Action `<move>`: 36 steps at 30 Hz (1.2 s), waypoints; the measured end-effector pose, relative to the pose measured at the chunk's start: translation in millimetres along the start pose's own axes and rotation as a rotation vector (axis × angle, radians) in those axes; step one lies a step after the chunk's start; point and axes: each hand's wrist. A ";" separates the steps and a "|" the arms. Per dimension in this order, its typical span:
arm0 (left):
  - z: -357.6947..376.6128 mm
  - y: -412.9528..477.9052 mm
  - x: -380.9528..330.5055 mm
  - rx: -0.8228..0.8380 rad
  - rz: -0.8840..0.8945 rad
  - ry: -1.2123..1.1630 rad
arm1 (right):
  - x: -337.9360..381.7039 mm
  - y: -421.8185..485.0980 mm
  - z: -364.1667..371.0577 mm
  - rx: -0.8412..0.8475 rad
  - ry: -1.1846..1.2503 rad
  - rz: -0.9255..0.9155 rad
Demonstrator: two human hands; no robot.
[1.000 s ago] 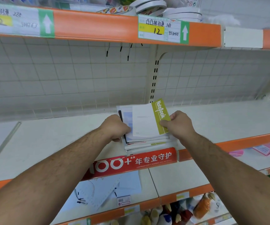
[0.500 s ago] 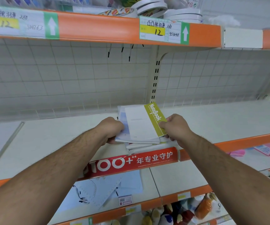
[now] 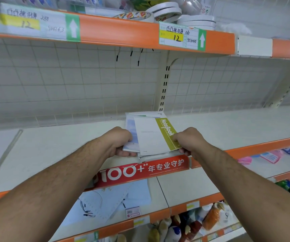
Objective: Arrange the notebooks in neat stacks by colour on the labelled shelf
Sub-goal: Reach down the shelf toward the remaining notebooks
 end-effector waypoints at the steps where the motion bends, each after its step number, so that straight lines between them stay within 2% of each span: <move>1: -2.1 -1.3 1.1 0.006 0.002 -0.011 | -0.3 -3.1 0.8 -0.003 0.001 0.005; 10: -19.1 -18.2 26.4 -0.007 0.036 -0.123 | -2.7 -42.1 4.5 -0.015 0.042 0.082; 18: -52.3 -38.3 47.5 -0.068 0.051 -0.196 | -0.1 -69.8 24.4 -0.048 0.162 0.036; 28: -104.9 -88.3 94.8 -0.280 -0.022 -0.253 | 16.7 -118.4 57.8 0.124 0.219 -0.052; 36: -137.4 -167.0 142.0 -0.466 -0.126 -0.280 | 12.0 -170.3 88.9 0.313 0.231 -0.144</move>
Point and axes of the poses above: each hand's wrist, its own y-axis towards the middle knuckle, its own z-axis out of the palm, x = y × z, and after that the axes turned 12 degrees about -x, right-handed
